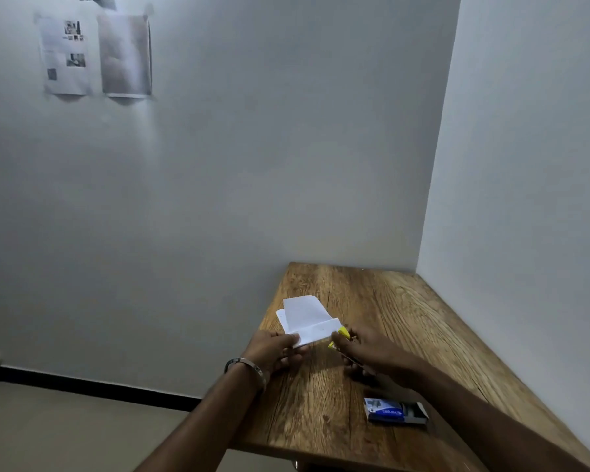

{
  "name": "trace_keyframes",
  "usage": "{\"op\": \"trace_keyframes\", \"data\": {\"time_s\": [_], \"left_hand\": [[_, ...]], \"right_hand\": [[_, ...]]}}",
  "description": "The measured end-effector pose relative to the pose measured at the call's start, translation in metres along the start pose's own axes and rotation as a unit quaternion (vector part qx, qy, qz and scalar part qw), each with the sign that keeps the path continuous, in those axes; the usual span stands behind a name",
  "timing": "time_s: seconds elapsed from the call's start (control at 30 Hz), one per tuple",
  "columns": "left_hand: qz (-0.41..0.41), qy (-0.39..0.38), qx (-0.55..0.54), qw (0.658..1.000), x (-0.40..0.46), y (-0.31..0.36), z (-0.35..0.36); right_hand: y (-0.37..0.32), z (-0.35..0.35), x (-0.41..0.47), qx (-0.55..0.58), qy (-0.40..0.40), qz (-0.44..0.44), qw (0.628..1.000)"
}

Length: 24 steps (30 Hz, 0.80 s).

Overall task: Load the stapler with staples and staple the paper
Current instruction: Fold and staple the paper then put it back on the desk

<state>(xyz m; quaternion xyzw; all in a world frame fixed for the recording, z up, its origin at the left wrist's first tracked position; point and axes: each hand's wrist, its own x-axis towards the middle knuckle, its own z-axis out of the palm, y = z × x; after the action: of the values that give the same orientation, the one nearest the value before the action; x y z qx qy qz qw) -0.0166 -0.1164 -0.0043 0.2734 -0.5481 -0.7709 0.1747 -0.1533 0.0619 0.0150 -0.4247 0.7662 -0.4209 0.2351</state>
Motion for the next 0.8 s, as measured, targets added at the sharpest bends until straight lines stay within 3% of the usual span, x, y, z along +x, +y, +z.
{"op": "trace_keyframes", "data": {"time_s": [0.13,0.37,0.8], "left_hand": [[0.013,0.014,-0.021,1.000,0.000,-0.001,0.001],[0.022,0.017,-0.021,0.999,-0.002,-0.002,0.000],[0.030,-0.012,0.000,0.999,-0.010,-0.001,0.001]], "right_hand": [[-0.006,0.003,0.004,0.127,0.004,0.097,0.987],[-0.009,0.004,0.011,0.259,0.022,0.125,0.957],[-0.010,0.004,0.021,0.277,0.042,0.174,0.944]]}}
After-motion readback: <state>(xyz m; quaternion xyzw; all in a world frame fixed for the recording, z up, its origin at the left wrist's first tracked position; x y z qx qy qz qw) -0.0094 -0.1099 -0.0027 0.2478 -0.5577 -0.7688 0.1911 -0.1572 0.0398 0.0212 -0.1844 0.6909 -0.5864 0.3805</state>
